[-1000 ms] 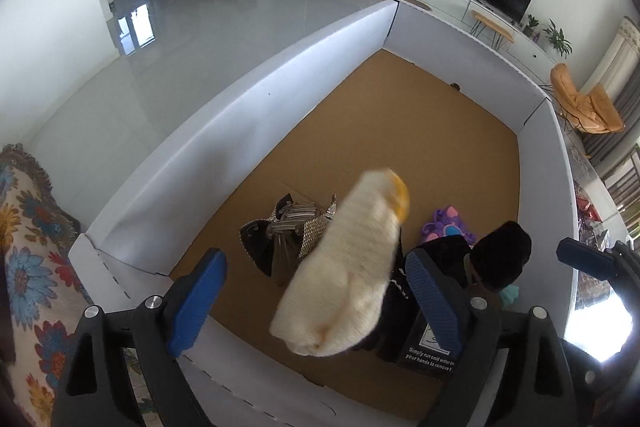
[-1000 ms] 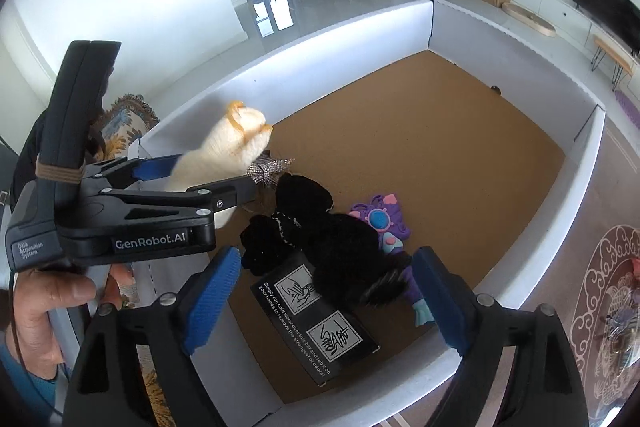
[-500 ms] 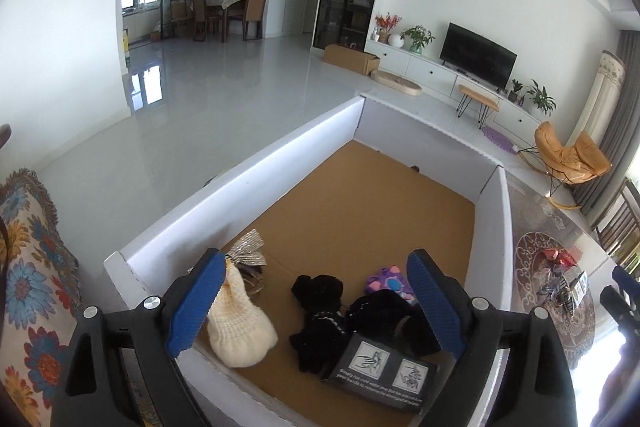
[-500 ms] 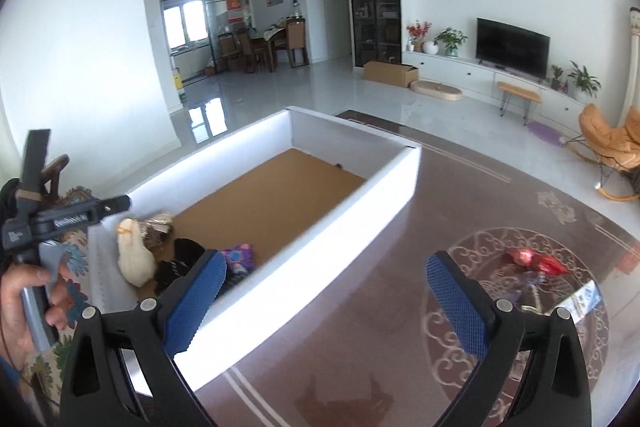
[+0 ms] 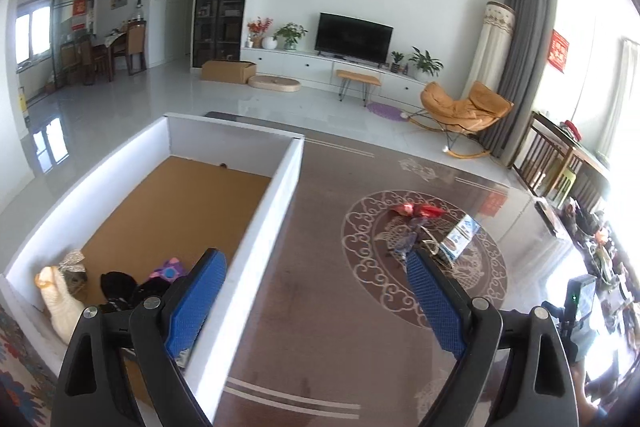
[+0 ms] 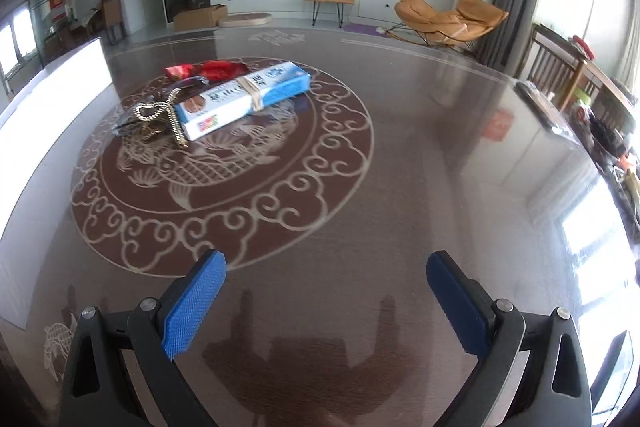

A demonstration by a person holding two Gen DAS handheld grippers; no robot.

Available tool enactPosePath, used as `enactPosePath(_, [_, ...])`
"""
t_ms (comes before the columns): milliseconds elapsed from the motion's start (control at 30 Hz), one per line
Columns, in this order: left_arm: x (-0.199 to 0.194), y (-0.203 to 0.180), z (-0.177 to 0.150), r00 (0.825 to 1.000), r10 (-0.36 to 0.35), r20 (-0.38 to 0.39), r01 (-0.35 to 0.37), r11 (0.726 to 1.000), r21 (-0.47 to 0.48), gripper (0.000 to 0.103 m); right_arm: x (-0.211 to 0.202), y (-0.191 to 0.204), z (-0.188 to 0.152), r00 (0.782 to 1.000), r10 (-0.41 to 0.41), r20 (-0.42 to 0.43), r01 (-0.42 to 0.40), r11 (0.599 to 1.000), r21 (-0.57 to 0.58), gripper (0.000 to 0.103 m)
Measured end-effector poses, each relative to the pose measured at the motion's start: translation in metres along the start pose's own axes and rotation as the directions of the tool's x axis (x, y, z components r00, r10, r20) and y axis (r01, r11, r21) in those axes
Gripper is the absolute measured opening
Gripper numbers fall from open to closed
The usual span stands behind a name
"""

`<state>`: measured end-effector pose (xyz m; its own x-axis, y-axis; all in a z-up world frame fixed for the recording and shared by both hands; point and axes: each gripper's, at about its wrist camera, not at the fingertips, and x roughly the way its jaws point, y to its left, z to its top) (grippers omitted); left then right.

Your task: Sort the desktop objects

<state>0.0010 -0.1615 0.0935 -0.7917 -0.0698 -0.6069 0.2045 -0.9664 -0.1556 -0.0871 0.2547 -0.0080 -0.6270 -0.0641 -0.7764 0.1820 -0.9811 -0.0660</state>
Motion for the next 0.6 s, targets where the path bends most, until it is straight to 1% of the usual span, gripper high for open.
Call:
enactPosePath(67, [0.012,-0.031,-0.003,0.999,-0.038,-0.030,0.039,0.999,0.037,0.093,0.000,-0.016,-0.010,1.000,-0.008,-0.016,0.009,0.999,0.035,0.101])
enactPosePath(133, [0.029,-0.058,-0.011,0.996,-0.061,-0.072,0.066,0.995,0.070,0.093,0.004,-0.025,-0.015,1.000,-0.006,-0.025,0.007,0.998,0.060,0.101])
enactPosePath(267, [0.066,-0.101,-0.042,0.987,-0.070,-0.147,0.088,0.988,0.124,0.093,0.014,-0.031,-0.019,0.998,0.013,-0.054,-0.008,0.996,0.085,0.101])
enactPosePath(333, [0.089,-0.114,-0.058,0.977,-0.079,-0.199,0.106,0.986,0.127,0.093,0.013,-0.029,-0.018,0.999,0.018,-0.045,-0.014,0.996,0.087,0.101])
enactPosePath(433, [0.125,-0.126,-0.079,0.961,-0.079,-0.265,0.114,0.986,0.118,0.093,0.016,-0.028,-0.017,0.998,0.011,-0.055,-0.006,0.996,0.090,0.103])
enactPosePath(500, [0.145,-0.132,-0.089,0.953,-0.079,-0.292,0.114,0.988,0.106,0.093,0.017,-0.025,-0.017,0.998,-0.001,-0.061,0.006,0.996,0.085,0.103])
enactPosePath(600, [0.169,-0.133,-0.098,0.948,-0.054,-0.315,0.089,0.991,0.097,0.093,0.017,-0.025,-0.017,0.998,0.000,-0.061,0.005,0.996,0.086,0.103])
